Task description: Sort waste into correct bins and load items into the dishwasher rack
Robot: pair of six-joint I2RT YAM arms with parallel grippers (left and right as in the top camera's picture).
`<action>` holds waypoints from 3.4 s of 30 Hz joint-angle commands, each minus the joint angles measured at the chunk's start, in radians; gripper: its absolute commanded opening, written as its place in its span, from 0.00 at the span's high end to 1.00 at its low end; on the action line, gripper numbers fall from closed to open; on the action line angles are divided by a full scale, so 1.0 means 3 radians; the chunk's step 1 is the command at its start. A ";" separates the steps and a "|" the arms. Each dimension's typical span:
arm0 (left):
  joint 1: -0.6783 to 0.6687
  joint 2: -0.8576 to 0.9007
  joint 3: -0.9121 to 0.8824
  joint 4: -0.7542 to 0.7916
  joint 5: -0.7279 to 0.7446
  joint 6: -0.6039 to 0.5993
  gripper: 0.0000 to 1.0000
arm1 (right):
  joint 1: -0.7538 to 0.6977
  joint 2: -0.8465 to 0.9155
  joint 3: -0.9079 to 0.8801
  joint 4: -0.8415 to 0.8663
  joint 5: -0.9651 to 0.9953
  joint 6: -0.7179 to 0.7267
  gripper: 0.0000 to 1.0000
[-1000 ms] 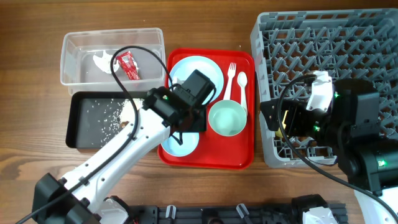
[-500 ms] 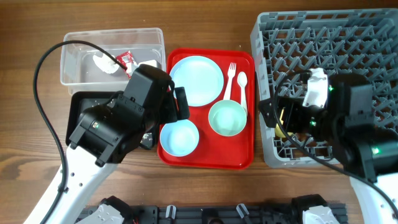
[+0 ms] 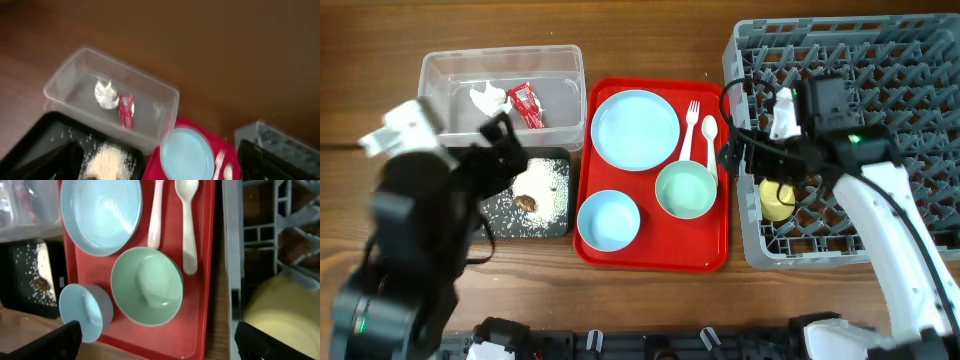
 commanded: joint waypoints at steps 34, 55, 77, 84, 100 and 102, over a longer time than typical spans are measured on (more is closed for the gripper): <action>0.0572 -0.2916 -0.4279 0.2768 0.1022 0.1334 0.00 | -0.0001 0.0519 0.0008 0.0777 0.0006 -0.0057 0.00; 0.0572 -0.2914 -0.4279 0.2768 0.1022 0.1334 0.00 | 0.2361 0.1029 0.0009 0.0628 0.1414 0.1610 0.96; 0.0572 -0.2914 -0.4279 0.2768 0.1022 0.1334 0.00 | 0.0004 0.1431 0.0005 0.1544 0.5095 -0.1030 0.96; 0.0572 -0.2914 -0.4279 0.2768 0.1022 0.1334 0.00 | 0.0296 0.1086 0.0006 0.0767 0.4070 -0.0729 0.78; 0.0572 -0.2914 -0.4279 0.2768 0.1022 0.1334 0.00 | 0.1066 0.0855 0.0005 0.0853 0.1855 -0.0050 0.33; 0.0572 -0.2914 -0.4279 0.2768 0.1022 0.1334 0.00 | 0.0979 0.1169 0.0005 0.0999 0.1790 -0.0392 0.44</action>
